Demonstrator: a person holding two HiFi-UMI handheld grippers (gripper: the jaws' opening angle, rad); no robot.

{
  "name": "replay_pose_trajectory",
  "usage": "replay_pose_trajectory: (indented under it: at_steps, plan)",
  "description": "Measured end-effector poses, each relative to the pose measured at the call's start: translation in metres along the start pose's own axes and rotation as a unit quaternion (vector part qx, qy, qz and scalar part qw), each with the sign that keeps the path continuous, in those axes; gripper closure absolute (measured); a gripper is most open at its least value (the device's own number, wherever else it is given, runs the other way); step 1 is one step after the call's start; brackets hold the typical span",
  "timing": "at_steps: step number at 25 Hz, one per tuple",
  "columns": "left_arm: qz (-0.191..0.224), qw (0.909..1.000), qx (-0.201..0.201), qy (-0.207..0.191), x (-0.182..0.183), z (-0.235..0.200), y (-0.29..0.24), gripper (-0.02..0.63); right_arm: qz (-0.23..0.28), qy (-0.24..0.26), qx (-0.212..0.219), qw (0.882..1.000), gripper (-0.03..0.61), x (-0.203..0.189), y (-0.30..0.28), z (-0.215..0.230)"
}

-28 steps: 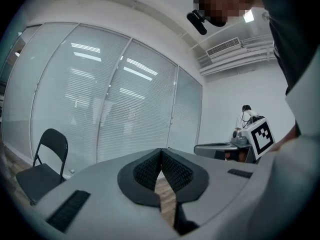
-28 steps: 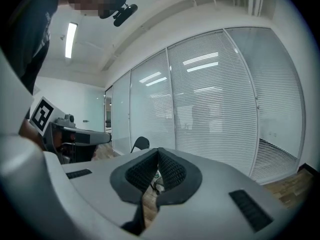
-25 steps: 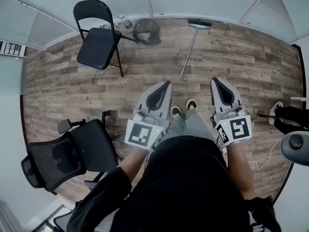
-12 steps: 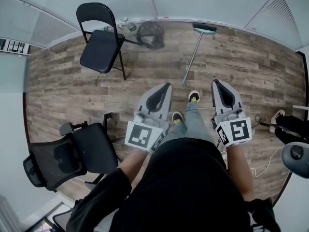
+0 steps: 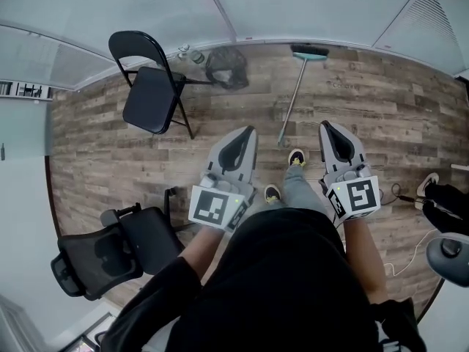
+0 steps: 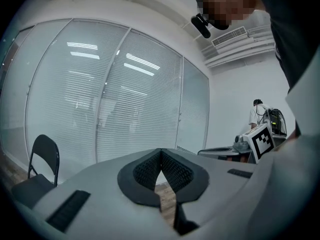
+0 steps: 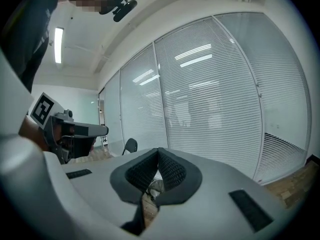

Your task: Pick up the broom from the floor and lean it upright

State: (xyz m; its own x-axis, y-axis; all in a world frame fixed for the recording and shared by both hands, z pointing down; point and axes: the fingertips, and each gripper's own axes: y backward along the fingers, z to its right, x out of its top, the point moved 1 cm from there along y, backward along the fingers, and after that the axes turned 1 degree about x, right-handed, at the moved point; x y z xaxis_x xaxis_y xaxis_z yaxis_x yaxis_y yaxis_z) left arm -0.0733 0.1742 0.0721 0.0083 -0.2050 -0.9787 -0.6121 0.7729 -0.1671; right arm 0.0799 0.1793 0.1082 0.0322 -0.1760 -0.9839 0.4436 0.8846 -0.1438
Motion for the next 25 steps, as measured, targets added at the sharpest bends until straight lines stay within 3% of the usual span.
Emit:
replay_pose_trajectory:
  at_steps: [7, 13, 20, 25]
  plan:
    - [-0.030, 0.9995, 0.009, -0.002, -0.009, -0.023, -0.069, 0.594, -0.007, -0.002, 0.016, 1.000, 0.565, -0.004, -0.050, 0.053]
    - [-0.055, 0.9980, 0.031, 0.009, -0.026, -0.045, -0.104, 0.594, -0.035, 0.009, 0.054, 0.998, 0.565, -0.021, -0.092, 0.077]
    - [-0.065, 0.9955, 0.065, 0.024, -0.050, -0.087, -0.117, 0.594, -0.096, 0.059, 0.122, 0.986, 0.565, -0.061, -0.145, 0.069]
    - [-0.086, 0.9927, 0.070, 0.046, -0.094, -0.125, -0.128, 0.594, -0.144, 0.096, 0.148, 0.974, 0.565, -0.111, -0.185, 0.062]
